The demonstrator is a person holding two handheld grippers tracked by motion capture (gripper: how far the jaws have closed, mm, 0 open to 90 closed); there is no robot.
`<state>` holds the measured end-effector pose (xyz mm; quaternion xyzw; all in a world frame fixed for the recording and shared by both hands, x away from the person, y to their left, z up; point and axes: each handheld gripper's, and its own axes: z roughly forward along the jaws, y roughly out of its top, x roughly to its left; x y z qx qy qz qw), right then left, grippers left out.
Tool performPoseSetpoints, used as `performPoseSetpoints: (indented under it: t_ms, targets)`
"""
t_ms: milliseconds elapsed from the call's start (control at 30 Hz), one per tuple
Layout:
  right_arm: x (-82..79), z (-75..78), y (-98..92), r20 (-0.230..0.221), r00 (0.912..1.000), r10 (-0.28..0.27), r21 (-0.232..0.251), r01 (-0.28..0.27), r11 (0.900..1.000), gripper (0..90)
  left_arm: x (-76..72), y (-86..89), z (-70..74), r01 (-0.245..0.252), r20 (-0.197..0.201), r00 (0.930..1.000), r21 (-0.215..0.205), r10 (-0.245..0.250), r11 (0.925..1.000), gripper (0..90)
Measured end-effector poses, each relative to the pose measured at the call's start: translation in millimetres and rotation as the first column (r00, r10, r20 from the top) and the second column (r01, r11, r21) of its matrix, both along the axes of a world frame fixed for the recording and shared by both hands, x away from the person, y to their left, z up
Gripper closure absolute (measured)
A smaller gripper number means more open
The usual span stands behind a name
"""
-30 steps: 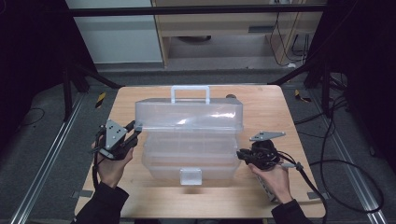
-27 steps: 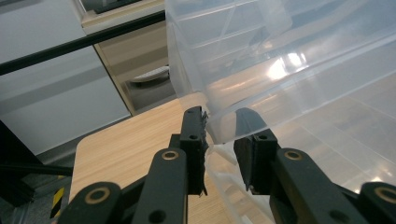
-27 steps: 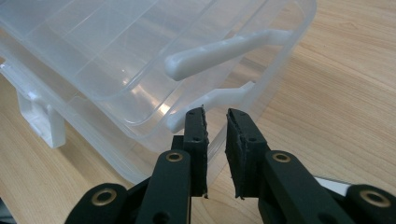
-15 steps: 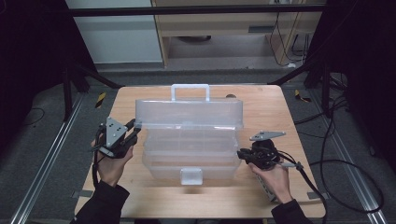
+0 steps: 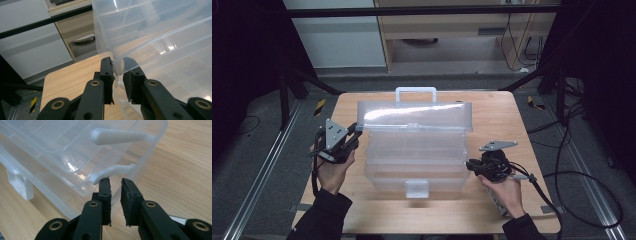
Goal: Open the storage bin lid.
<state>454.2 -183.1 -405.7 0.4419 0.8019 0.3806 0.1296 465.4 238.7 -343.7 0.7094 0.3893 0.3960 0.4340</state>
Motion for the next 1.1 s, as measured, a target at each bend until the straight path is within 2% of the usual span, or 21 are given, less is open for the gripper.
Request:
performPoseSetpoints:
  t_ms: [200, 400, 633, 900, 1100]
  targets:
    - [-0.1, 0.0, 0.0, 0.001, 1.0, 0.001, -0.001, -0.001, 1.0, 78.3, 6.0, 0.9, 2.4, -0.003, 0.003, 1.0, -0.023, 0.003, 0.9997, 78.4]
    - [0.0, -0.3, -0.2, 0.009, 1.0, 0.005, -0.003, -0.005, 1.0, 78.2, 10.7, -0.6, 5.0, -0.014, 0.01, 0.9998, -0.022, 0.014, 0.9997, 79.5]
    - [0.0, -0.3, -0.1, 0.009, 1.0, 0.004, -0.004, -0.004, 1.0, 78.2, 13.6, -2.8, 6.9, -0.029, 0.016, 0.9995, 0.003, 0.029, 0.9996, 81.1]
    - [0.5, -0.7, 0.1, 0.007, 1.0, 0.001, -0.006, -0.001, 1.0, 77.1, 17.1, -3.8, 9.7, -0.037, 0.011, 0.9993, 0.006, 0.037, 0.9993, 82.0]
    - [1.0, -1.2, 0.5, 0.006, 1.0, -0.001, -0.006, 0.001, 1.0, 76.6, 20.6, -5.0, 12.1, -0.047, 0.013, 0.9988, 0.024, 0.047, 0.9986, 82.9]
